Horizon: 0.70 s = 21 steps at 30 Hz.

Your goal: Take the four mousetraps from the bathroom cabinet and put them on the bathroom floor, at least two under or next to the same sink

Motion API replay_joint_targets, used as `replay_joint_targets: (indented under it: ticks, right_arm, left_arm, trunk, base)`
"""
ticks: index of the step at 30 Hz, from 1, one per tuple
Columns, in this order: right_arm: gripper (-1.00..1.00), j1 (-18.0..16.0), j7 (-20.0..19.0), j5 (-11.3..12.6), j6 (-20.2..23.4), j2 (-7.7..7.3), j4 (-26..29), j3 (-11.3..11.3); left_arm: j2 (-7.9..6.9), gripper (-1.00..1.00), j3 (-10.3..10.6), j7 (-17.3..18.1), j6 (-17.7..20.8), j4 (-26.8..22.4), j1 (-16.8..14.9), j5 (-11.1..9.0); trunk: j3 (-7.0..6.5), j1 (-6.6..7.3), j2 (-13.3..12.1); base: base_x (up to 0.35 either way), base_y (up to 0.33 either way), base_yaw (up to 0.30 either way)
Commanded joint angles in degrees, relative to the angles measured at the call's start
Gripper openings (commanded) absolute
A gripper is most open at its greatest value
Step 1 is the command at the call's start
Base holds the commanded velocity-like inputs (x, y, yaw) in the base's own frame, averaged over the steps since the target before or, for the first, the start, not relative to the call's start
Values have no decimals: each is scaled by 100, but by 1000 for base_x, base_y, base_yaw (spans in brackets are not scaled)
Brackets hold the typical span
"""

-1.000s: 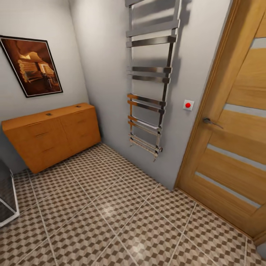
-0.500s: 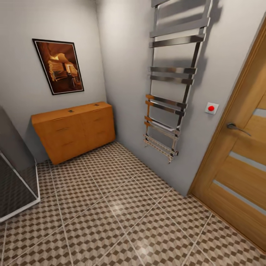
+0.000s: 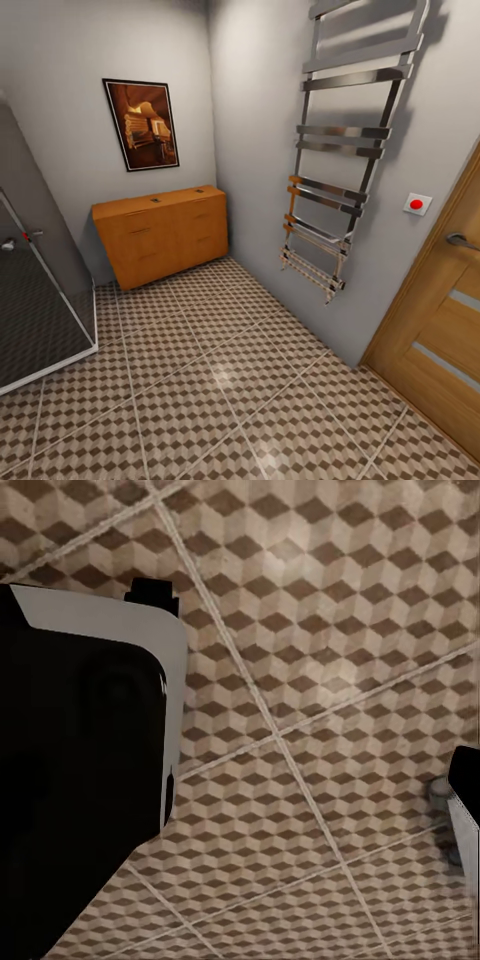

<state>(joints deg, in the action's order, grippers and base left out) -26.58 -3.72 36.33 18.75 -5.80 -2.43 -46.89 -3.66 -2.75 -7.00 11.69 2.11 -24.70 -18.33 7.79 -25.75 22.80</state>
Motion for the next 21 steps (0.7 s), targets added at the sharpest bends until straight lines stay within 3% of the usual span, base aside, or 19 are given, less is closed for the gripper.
replay_joint_targets:
  ticks: [1, 9, 21]
  right_arm:
    - [100, -6, -34, 31, 11, 0, -7, -49]
    - [100, -5, -32, 30, 7, 0, -5, -49]
    - [100, -5, -33, 29, 11, 0, -4, -49]
  left_arm:
    - [14, 100, -27, -18, -24, 9, -9, -21]
    - [59, 100, -31, -20, -274, 9, -9, -21]
    - [95, 100, -32, -20, -356, 9, -9, -21]
  trunk:
    - [4, -4, 12]
    - [-49, -4, 12]
    - [-123, -4, 12]
  base:
    - [0, 0, 205]
    - [0, 0, 211]
    - [0, 0, 220]
